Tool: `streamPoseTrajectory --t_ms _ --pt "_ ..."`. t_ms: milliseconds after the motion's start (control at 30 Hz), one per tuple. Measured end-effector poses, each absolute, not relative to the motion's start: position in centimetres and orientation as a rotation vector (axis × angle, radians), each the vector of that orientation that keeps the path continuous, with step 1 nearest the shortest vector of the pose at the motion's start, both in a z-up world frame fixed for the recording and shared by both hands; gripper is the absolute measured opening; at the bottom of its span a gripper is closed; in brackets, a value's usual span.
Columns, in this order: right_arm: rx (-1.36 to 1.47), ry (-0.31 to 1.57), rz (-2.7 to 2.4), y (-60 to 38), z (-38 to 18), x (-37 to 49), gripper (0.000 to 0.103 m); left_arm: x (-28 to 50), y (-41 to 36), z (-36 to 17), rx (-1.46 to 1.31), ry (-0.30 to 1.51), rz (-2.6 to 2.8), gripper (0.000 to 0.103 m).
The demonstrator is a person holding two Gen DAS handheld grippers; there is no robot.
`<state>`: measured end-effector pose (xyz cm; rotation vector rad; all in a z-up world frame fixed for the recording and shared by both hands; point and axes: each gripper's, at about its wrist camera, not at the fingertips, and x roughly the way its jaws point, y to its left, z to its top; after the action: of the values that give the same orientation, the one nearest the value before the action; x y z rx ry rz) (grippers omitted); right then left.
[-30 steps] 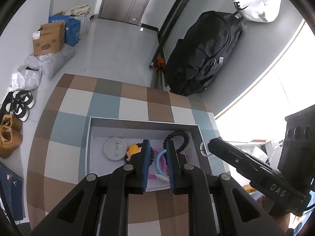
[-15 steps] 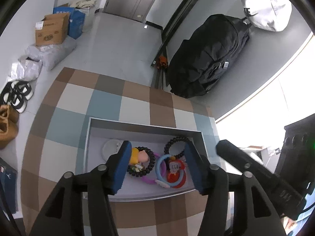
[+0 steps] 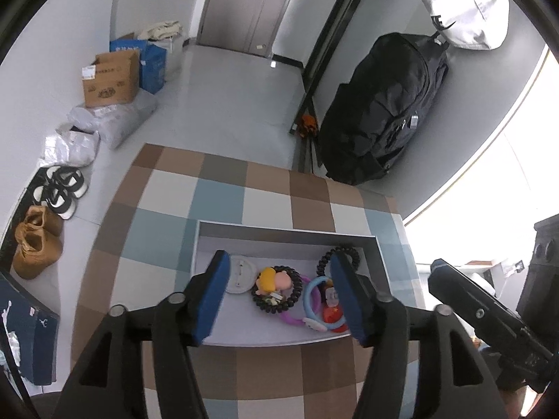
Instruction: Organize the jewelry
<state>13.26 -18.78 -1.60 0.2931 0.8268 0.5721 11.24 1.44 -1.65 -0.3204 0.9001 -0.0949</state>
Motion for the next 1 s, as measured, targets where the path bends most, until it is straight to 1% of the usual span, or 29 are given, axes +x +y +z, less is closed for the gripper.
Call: streamPoseTrajectory --t_ms 33,100,300,500,633,733,1000 --pt "0.285 0.82 0.572 -18.8 -1.5 13.0 0.096 11.0 1.5 -1.5 -0.317 0.886 -0.087 0.066" --pt "0.275 0.809 0.571 -18.7 -1.2 12.6 0.1 10.5 1.5 -1.1 -0.308 0.86 -0.08 0.067" --pt "0.238 0.736 0.584 -18.9 -0.1 11.0 0.103 9.2 1.7 -0.3 -0.264 0.812 -0.015 0.069" --pt "0.183 0.651 0.598 -18.8 0.8 8.8 0.103 7.9 2.4 -0.1 -0.259 0.773 0.018 0.075" --pt "0.134 0.606 0.599 -18.5 1.0 7.4 0.103 6.6 2.5 0.0 -0.248 0.744 0.015 0.076" --pt "0.116 0.602 0.594 -18.5 0.8 6.7 0.103 5.7 2.3 0.0 -0.232 0.73 0.017 0.082" --pt "0.09 0.618 0.573 -18.6 0.2 5.8 0.103 4.3 1.2 0.0 -0.17 0.713 0.015 0.083"
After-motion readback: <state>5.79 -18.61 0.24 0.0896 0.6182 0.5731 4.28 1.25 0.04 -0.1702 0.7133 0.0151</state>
